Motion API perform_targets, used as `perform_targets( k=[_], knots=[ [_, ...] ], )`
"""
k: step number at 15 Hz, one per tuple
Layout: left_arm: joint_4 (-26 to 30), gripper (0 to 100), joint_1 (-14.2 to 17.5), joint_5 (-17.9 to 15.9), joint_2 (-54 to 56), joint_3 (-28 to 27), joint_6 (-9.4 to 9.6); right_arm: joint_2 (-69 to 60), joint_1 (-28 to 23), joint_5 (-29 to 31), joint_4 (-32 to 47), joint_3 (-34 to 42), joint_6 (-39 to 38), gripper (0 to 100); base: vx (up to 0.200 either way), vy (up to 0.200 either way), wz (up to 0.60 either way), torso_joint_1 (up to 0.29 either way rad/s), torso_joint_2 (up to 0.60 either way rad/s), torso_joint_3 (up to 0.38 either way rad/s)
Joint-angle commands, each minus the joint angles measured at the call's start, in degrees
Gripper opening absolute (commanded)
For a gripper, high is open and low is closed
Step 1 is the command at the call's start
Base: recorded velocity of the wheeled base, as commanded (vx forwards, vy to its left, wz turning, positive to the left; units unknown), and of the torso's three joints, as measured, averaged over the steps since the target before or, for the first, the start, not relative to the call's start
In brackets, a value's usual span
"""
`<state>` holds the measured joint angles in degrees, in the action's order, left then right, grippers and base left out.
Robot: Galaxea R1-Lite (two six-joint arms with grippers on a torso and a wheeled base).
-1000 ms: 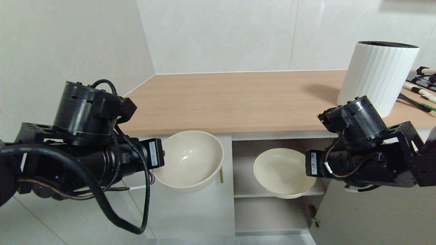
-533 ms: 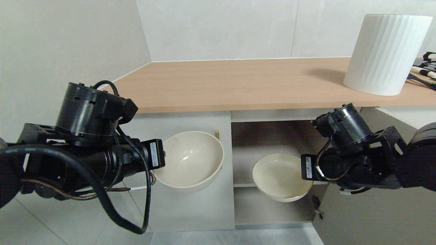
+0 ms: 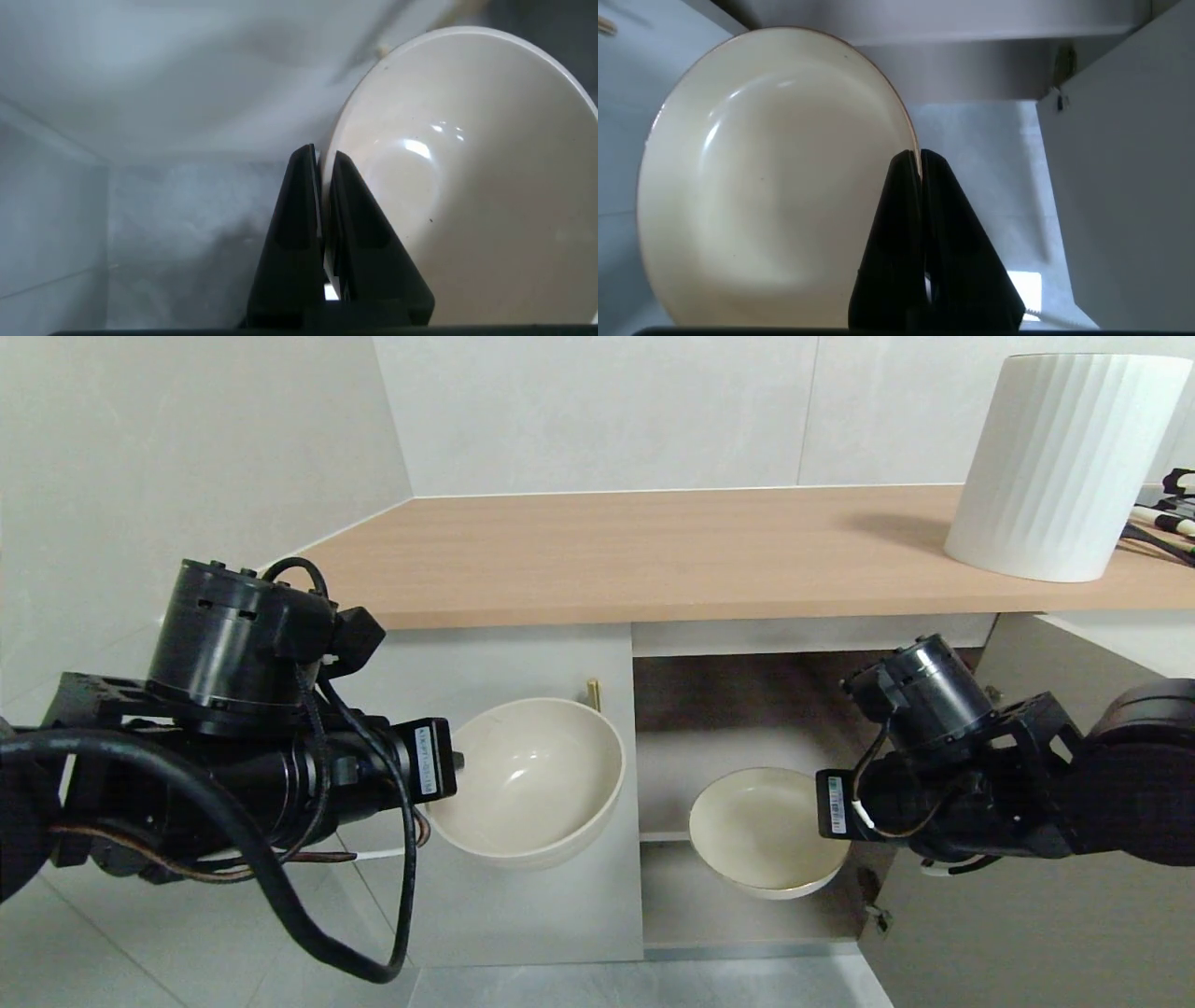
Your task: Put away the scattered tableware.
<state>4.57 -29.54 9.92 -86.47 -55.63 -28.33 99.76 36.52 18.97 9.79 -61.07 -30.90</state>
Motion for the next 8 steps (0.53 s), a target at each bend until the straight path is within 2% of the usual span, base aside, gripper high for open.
perform_targets(
  k=[1,2,3,4,5,8],
  knots=[
    [-0.35,0,0.01,-1.05,0.07,-0.18,0.12,8.35,-1.45,-0.16,-3.02,-0.10,0.14,0,0.000,0.000,0.00,0.000,0.00,0.000],
    [-0.79,0,0.01,-1.57,-0.02,-0.18,0.21,10.81,-2.16,-0.16,-6.27,-0.27,0.14,0,0.000,0.000,0.00,0.000,0.00,0.000],
    [-2.64,0,-0.17,-2.98,-0.28,-0.10,0.82,16.26,-3.83,0.19,-13.74,-0.36,0.41,0,0.000,0.000,0.00,0.000,0.00,0.000],
    [-2.99,0,-0.26,-4.21,-0.37,-0.10,1.61,19.25,-4.44,0.19,-17.70,-1.15,0.76,0,0.000,0.000,0.00,0.000,0.00,0.000],
    [-2.99,0,-0.35,-5.18,-0.37,-0.01,1.88,22.32,-5.59,0.28,-19.90,-3.09,0.93,0,0.000,0.000,0.00,0.000,0.00,0.000],
    [-3.08,0,-0.35,-5.26,0.34,-0.01,1.96,30.67,-10.07,1.16,-19.98,-10.03,0.93,0,0.000,0.000,0.00,0.000,0.00,0.000]
  ],
)
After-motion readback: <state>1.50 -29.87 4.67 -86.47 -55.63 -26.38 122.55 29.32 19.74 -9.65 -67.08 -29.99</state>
